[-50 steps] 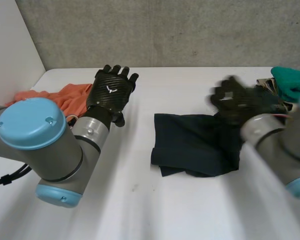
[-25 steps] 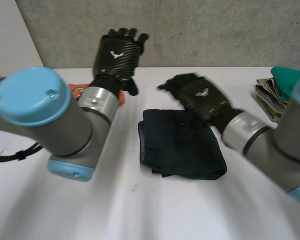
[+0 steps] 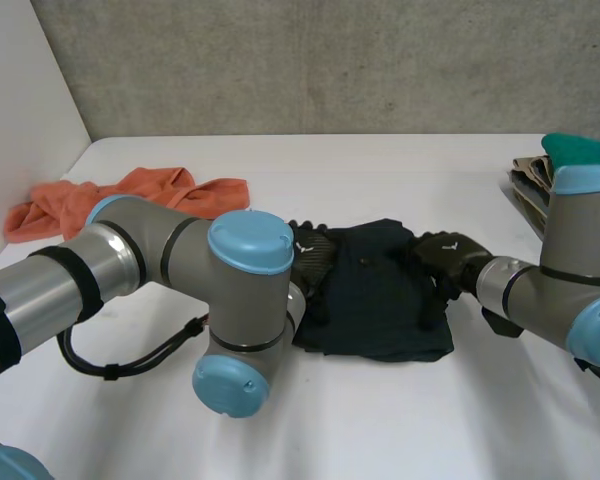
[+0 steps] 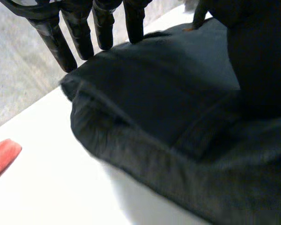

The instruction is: Fold the laundry.

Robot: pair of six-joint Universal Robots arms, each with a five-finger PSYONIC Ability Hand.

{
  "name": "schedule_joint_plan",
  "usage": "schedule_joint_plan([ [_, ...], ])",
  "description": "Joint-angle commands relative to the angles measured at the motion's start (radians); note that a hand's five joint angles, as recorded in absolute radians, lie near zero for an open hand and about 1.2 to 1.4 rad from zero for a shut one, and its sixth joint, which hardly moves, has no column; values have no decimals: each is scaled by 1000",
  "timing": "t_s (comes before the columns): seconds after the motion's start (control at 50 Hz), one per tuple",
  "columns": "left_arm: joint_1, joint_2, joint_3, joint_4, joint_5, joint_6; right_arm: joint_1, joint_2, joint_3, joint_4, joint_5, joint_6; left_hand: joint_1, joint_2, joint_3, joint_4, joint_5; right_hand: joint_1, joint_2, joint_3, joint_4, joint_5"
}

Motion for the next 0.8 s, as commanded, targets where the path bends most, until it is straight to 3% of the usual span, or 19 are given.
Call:
schedule_joint_plan([
  [0.02, 21, 10, -1, -79, -5, 2, -1, -4, 7, -52, 37, -28, 39, 28, 20, 32, 7, -34, -26, -37, -40, -51],
  [0.22, 27, 191, -3, -79, 84, -8, 0, -235, 170, -215, 62, -33, 22, 10, 2, 14, -11, -34, -26, -37, -40, -51],
  [0.3, 33, 270, 13, -75, 167, -8, 12, -364, 314, -293, 86, -34, 33, 22, 14, 26, 1, -34, -26, -37, -40, -51],
  [0.38, 61, 310, 55, -85, 294, -11, 57, -424, 461, -371, 102, -33, 60, 49, 40, 52, 27, -34, -26, -37, -40, -51],
  [0.4, 67, 318, 68, -91, 358, -17, 71, -430, 490, -386, 102, -33, 74, 63, 55, 67, 42, -34, -26, -37, -40, -51],
  [0.56, 93, 327, 114, -173, 598, -115, 154, -407, 692, -601, 111, -31, 148, 137, 128, 140, 116, -34, -26, -37, -40, -51],
  [0.8, 102, 320, 103, -176, 627, -146, 171, -219, 672, -836, 140, -46, 142, 131, 122, 134, 110, -34, -26, -37, -40, -51],
])
